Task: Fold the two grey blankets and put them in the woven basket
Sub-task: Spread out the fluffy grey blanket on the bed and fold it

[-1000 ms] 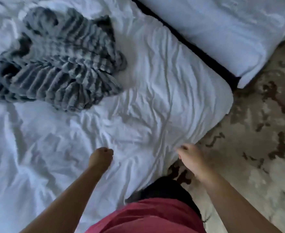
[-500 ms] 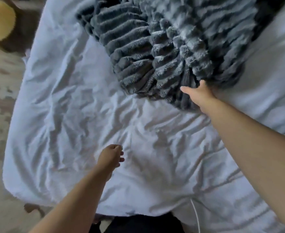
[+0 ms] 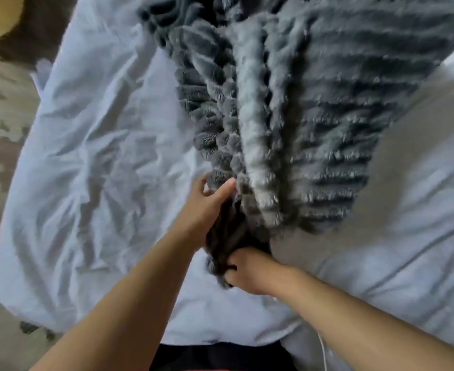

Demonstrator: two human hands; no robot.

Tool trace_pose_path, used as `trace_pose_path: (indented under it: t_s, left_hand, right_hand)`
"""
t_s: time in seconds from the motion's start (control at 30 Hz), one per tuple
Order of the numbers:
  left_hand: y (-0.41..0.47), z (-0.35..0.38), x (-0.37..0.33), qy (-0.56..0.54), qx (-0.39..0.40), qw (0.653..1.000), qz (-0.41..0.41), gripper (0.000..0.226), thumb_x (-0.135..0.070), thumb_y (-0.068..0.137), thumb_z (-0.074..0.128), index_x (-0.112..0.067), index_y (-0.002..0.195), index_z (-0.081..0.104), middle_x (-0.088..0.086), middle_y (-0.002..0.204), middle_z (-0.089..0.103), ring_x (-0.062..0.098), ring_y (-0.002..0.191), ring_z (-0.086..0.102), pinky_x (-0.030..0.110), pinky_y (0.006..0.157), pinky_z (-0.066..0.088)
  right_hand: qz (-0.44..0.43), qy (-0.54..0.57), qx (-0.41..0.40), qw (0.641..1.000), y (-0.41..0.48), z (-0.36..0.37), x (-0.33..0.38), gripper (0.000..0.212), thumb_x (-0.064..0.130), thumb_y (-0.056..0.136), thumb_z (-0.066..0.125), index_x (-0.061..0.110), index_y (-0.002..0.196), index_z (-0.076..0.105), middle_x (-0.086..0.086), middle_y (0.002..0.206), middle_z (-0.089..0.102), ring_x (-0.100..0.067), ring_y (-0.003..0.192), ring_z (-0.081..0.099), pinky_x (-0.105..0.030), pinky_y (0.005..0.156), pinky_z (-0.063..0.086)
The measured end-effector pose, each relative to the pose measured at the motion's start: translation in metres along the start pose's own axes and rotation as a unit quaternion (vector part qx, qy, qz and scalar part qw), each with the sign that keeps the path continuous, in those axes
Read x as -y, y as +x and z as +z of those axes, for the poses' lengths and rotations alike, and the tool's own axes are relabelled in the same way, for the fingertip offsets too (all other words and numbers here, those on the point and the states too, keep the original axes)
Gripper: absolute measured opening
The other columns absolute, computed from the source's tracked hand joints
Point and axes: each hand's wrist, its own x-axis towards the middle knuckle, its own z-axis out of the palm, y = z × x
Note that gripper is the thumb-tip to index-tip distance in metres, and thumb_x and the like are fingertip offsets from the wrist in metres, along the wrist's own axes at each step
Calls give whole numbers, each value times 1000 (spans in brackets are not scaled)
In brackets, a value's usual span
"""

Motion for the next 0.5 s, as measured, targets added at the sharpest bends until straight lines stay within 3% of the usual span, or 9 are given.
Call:
trace_pose_path:
  t_s: [0.07,0.13,0.23,0.3,0.37,0.4,0.43,0.47,0.5]
  left_hand:
    - [-9,3,-5,102,71,992,0,39,-38,76,77,-29,108,58,-8,90,70,5,78,67,8,54,47]
    - [-23,6,-8,224,103,969,-14,20,-29,80,75,-25,90,58,-5,80,64,6,71,60,11,48,45]
    - [-56,1,-11,268,135,953,33,18,-26,82,72,-27,74,56,-7,76,64,7,69,60,18,60,49]
    - [-84,-6,-20,291,169,938,82,15,-28,78,74,-27,73,60,-4,80,70,13,76,64,27,74,51]
    - [-110,-16,-31,315,221,913,133,19,-14,77,72,-26,68,60,-7,69,68,14,68,63,26,70,51]
    - [-122,-20,-37,328,237,902,151,25,-4,75,67,-24,63,58,-11,56,63,10,57,60,20,60,49]
    - [-132,-24,-43,340,244,894,162,31,4,73,62,-22,57,56,-12,44,56,5,46,54,15,49,44]
    - [-142,-29,-48,346,254,888,166,37,9,72,57,-21,52,56,-12,38,51,3,37,48,12,41,38]
    - [-150,-33,-54,343,270,884,166,43,14,73,53,-21,48,59,-11,35,49,3,32,45,11,37,34]
  right_hand:
    - [-21,-33,49,998,-20,21,13,29,20,82,49,15,55,39,-3,64,52,-23,61,44,-22,48,25]
    - [-4,-5,37,999,-34,37,26,30,17,80,49,17,54,34,3,56,40,-21,56,39,-23,47,25]
    - [90,78,-87,989,-58,42,42,8,18,82,52,15,77,57,-8,81,63,-29,82,57,-27,60,39]
    - [169,195,-275,926,-76,36,47,14,14,80,56,16,92,62,-8,95,67,-26,94,62,-28,70,44]
    - [243,287,-496,783,-97,18,56,18,11,76,62,18,93,58,-7,98,60,-26,96,59,-25,72,39]
    - [241,297,-580,719,-108,7,60,29,11,74,65,16,101,56,-7,107,55,-26,103,55,-22,78,38]
    - [223,299,-621,689,-118,-5,62,46,10,73,68,14,116,52,-7,119,48,-24,112,50,-21,89,37]
    - [202,314,-617,693,-125,-14,65,65,10,73,69,15,132,42,-7,130,42,-22,120,45,-24,99,35]
    - [187,340,-575,721,-130,-20,70,77,12,75,68,22,142,31,-4,136,41,-20,121,45,-30,104,37]
